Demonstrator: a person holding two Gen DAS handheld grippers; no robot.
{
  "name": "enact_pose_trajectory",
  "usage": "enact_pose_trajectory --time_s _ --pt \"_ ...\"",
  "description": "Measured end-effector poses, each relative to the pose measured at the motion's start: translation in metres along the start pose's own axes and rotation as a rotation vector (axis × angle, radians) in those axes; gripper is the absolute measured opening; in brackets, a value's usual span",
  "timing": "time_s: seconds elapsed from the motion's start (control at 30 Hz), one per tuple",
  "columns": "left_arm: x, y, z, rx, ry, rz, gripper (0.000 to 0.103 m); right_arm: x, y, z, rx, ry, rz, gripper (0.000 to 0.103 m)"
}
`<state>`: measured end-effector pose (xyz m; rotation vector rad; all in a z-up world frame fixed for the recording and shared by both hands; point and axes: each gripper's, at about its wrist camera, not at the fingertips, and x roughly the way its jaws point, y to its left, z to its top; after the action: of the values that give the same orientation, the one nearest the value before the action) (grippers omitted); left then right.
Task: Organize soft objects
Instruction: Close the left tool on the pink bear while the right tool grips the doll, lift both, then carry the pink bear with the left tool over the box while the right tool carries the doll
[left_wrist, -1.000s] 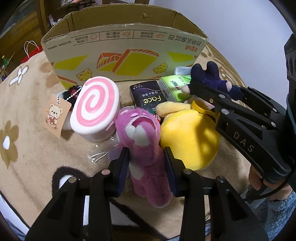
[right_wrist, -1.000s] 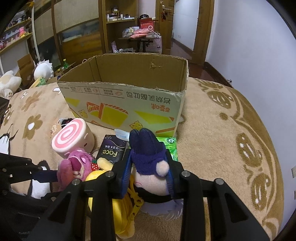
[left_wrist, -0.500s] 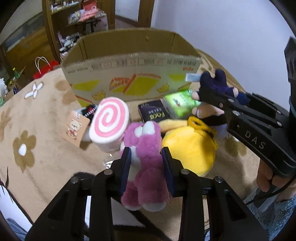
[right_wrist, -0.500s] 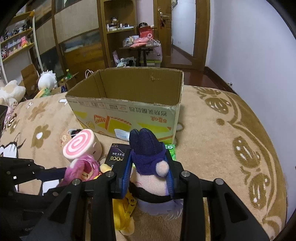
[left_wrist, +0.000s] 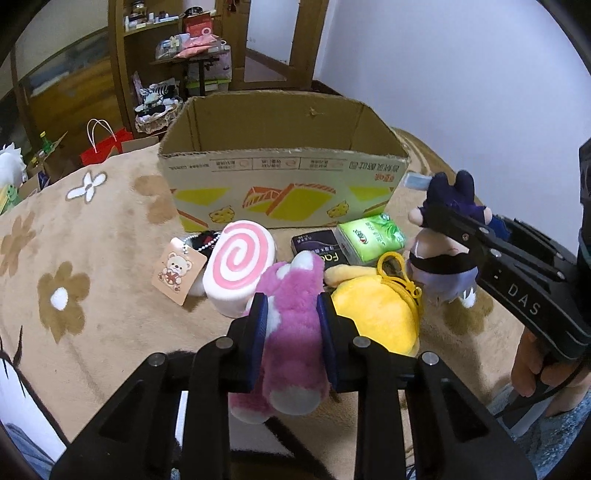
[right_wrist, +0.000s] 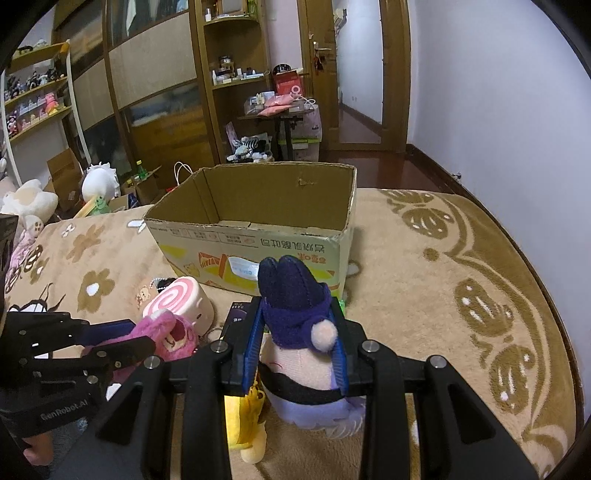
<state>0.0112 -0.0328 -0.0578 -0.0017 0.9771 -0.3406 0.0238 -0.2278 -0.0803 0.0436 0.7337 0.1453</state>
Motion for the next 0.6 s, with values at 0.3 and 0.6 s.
enact_pose_trajectory --time_s 0.3,0.6 --pt "-0.034 0.007 0.006 -0.016 -0.161 0.064 0.026 -0.015 -0.002 0.003 0.011 -0.064 0.012 0.034" --pt "-0.057 0.015 0.022 -0.018 -0.295 0.13 0.026 -0.028 -0.001 0.011 0.013 -0.141 0.028 0.034"
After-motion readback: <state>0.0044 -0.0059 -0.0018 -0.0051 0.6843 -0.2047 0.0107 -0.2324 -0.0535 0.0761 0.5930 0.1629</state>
